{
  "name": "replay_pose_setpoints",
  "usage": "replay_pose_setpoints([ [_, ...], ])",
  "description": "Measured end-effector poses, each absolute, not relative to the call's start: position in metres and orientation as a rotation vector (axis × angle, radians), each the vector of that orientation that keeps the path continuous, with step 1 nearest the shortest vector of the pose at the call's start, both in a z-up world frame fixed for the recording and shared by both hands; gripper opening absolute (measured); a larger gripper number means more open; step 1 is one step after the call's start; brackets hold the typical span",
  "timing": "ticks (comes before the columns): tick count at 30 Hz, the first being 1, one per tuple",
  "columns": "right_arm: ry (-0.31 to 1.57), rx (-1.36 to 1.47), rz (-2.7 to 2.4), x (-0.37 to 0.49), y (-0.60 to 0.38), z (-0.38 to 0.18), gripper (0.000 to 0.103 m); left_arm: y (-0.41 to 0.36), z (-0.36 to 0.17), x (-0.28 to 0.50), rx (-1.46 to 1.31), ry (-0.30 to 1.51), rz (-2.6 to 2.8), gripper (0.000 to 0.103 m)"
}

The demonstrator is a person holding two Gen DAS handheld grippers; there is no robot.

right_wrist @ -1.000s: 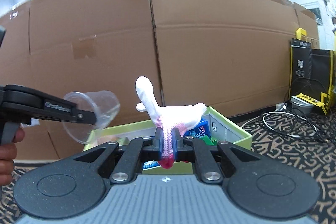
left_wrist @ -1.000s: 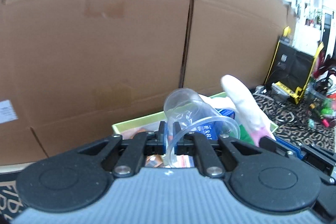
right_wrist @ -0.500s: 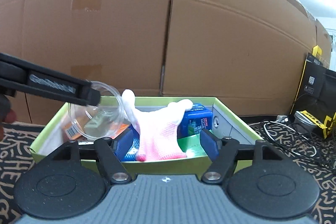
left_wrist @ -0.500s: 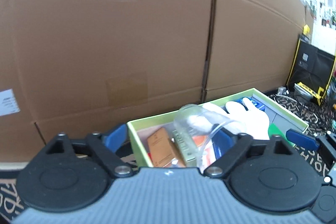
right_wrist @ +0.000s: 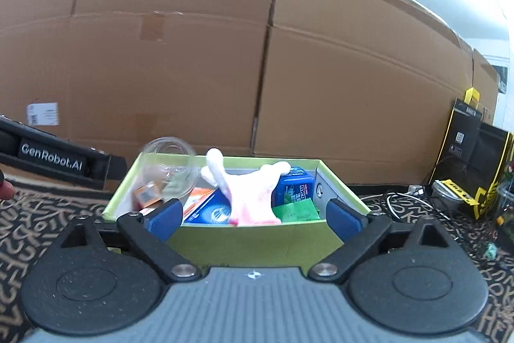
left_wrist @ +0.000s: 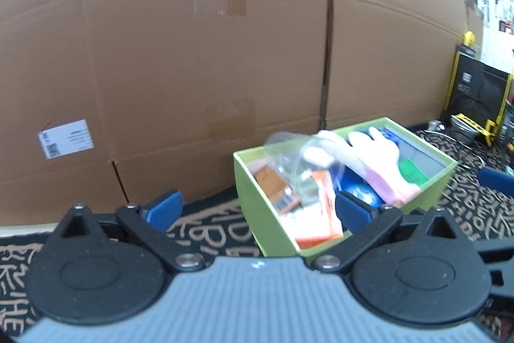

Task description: Organize objects

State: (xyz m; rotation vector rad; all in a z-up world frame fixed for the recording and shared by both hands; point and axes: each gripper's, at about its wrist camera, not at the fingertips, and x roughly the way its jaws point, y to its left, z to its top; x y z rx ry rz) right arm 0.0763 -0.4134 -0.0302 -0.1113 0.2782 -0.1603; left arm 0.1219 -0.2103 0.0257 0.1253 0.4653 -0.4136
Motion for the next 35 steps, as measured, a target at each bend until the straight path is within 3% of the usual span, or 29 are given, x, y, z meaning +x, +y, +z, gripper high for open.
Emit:
replay_pose_setpoints([
  [12,0.316,-0.017,-0.221,0.015,-0.399,-0.038,0.103,-0.179,0.012,0.061,0.072,0.524,-0.427,0.103],
  [35,0.354,0.021,-0.262,0.008,-0.397,-0.049,0.103,-0.171,-0.001,0.053,0.092,0.584,-0.386,0.103],
])
